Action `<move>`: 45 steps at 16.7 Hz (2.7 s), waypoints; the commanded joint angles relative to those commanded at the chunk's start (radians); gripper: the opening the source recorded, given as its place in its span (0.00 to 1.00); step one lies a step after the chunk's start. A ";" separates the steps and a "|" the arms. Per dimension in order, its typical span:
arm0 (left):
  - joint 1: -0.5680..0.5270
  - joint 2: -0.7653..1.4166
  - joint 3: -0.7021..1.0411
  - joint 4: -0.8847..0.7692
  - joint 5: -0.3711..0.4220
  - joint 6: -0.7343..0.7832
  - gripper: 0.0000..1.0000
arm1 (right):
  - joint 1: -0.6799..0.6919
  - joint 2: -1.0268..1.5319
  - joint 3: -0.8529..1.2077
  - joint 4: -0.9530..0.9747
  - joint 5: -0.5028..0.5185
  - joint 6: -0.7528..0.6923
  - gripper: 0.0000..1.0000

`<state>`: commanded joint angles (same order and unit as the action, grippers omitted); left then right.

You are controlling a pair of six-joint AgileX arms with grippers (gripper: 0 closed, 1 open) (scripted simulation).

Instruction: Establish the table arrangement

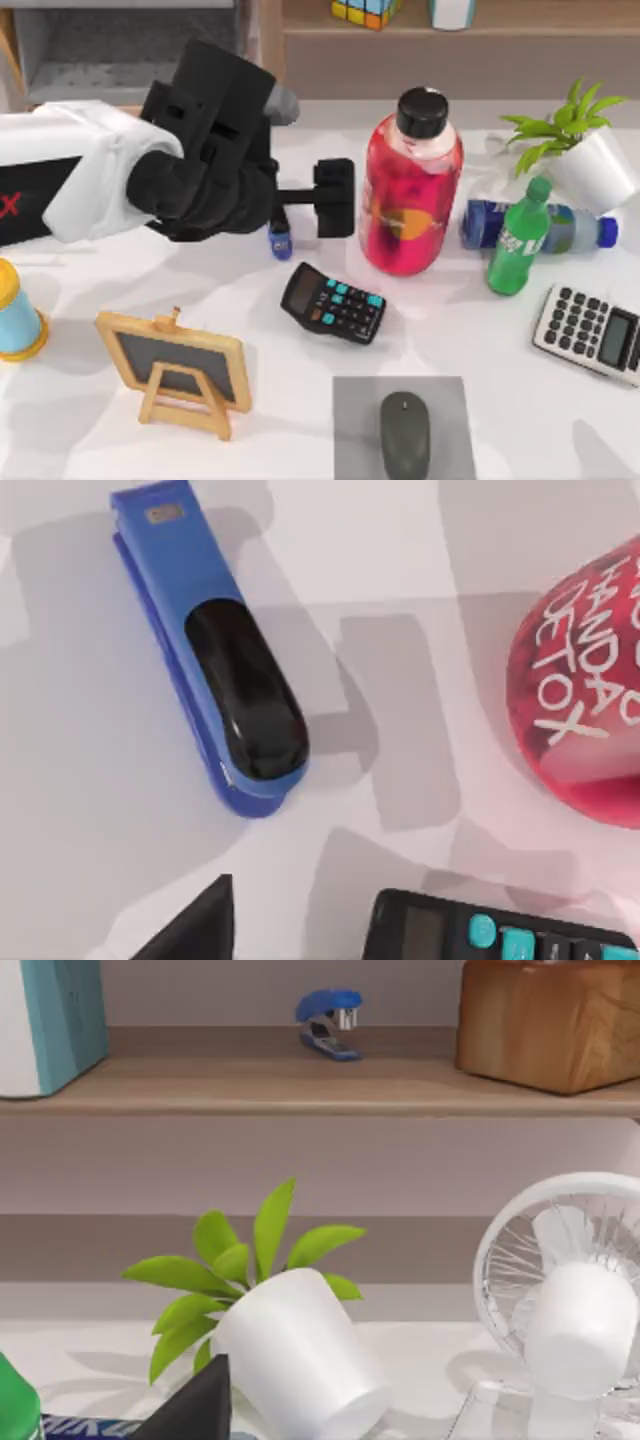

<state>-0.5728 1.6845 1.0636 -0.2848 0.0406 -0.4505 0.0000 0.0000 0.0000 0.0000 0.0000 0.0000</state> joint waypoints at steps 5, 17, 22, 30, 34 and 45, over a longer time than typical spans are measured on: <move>0.377 -0.112 -0.180 0.459 0.126 0.444 1.00 | 0.000 0.000 0.000 0.000 0.000 0.000 1.00; 1.152 0.010 -0.524 1.522 0.535 1.599 1.00 | 0.000 0.000 0.000 0.000 0.000 0.000 1.00; 1.269 0.207 -0.604 1.753 0.671 1.924 1.00 | 0.000 0.000 0.000 0.000 0.000 0.000 1.00; 1.292 0.307 -0.626 1.825 0.721 2.041 1.00 | 0.000 0.000 0.000 0.000 0.000 0.000 1.00; 1.281 0.310 -0.614 1.816 0.710 2.041 1.00 | 0.000 0.000 0.000 0.000 0.000 0.000 1.00; 1.232 0.338 -0.548 1.780 0.661 2.040 0.85 | 0.000 0.000 0.000 0.000 0.000 0.000 1.00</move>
<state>0.6589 2.0223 0.5158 1.4948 0.7017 1.5897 0.0000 0.0000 0.0000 0.0000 0.0000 0.0000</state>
